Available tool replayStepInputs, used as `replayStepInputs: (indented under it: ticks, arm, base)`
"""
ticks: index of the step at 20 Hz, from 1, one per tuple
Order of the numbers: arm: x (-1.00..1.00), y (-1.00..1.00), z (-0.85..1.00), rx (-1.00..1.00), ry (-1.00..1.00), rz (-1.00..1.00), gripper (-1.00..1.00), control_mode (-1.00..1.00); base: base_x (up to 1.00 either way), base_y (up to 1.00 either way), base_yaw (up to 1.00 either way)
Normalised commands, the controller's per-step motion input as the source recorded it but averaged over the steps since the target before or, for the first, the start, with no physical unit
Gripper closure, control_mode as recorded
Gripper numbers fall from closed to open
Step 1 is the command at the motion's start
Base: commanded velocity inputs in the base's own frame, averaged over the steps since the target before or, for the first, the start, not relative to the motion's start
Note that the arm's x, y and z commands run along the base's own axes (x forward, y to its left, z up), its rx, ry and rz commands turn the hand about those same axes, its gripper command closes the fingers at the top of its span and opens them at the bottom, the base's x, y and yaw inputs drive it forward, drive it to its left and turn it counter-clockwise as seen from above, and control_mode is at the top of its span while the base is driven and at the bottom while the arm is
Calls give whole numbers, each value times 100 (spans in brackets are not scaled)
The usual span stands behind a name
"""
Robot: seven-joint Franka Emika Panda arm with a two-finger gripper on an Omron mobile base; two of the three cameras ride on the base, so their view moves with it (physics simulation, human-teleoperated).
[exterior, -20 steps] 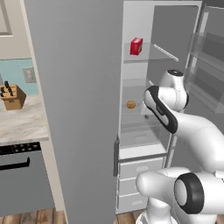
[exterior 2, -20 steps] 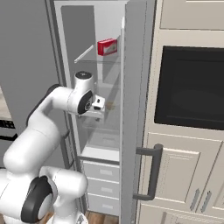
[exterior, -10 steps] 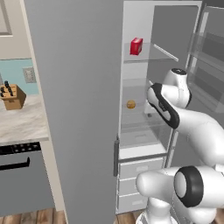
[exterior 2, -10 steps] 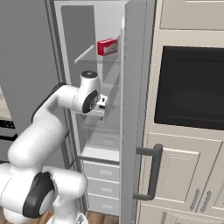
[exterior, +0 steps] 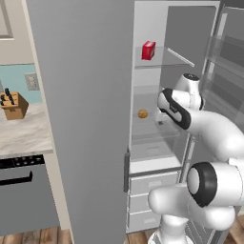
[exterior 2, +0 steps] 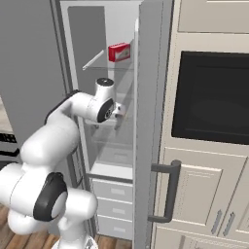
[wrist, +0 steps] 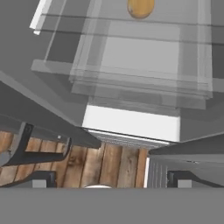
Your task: Fully open the fridge drawer.
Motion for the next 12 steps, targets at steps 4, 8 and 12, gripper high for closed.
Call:
replayStepInputs:
  ticks: [4, 8, 12]
  arm:
    - [38, -7, -17, 0, 0, 7, -100, -100]
    - [40, 0, -21, 0, 0, 3, -100, -100]
    - [44, 0, -17, 0, 0, 0, -100, -100]
  base:
    - [0, 0, 0]
    - [0, 0, 0]
    - [0, 0, 0]
